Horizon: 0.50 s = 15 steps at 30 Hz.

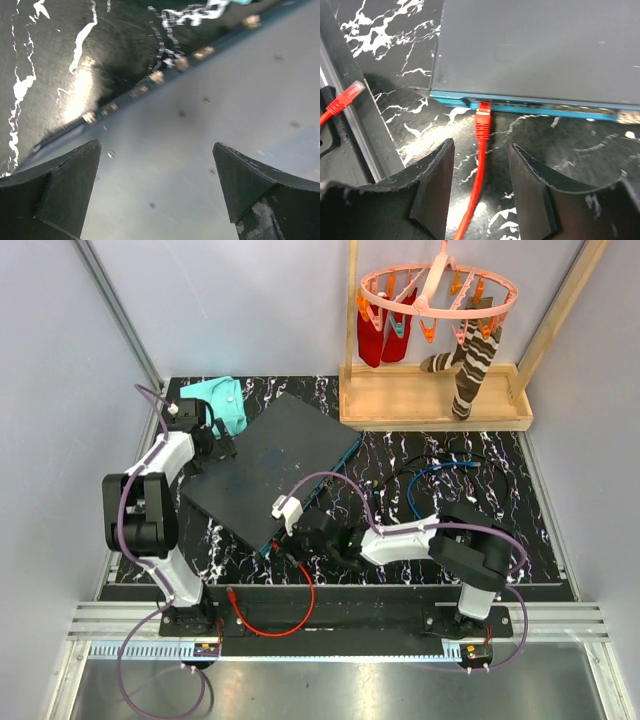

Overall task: Insert the plug into the switch port
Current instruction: Insert the connector into the switch port.

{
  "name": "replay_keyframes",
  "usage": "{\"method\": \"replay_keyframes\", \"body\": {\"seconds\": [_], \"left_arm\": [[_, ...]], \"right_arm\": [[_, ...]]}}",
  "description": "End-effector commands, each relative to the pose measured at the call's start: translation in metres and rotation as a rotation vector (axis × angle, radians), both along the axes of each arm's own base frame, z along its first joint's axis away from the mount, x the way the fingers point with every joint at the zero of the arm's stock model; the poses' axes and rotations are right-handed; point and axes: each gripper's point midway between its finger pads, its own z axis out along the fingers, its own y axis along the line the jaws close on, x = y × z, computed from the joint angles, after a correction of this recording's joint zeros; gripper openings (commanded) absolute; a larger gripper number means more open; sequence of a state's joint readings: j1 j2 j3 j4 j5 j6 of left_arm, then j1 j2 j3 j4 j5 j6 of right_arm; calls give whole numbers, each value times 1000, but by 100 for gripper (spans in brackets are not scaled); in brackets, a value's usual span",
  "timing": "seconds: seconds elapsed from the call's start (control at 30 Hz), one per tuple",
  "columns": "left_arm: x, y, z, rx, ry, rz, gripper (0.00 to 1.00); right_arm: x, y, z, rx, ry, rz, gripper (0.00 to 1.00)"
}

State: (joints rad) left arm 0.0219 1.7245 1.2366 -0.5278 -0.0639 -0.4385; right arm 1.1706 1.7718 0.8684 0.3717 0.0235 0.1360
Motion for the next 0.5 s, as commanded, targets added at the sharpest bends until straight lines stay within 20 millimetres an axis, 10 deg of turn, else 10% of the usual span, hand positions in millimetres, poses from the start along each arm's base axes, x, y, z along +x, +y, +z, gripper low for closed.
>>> {"method": "replay_keyframes", "body": {"seconds": [0.0,0.47], "left_arm": [[15,2,-5,-17,-12,-35,99],[-12,-3,-48,-47,159,-50,99]], "right_arm": [[-3,13,-4,-8,38,49,54],[6,25,-20,-49,62,10,41]]}}
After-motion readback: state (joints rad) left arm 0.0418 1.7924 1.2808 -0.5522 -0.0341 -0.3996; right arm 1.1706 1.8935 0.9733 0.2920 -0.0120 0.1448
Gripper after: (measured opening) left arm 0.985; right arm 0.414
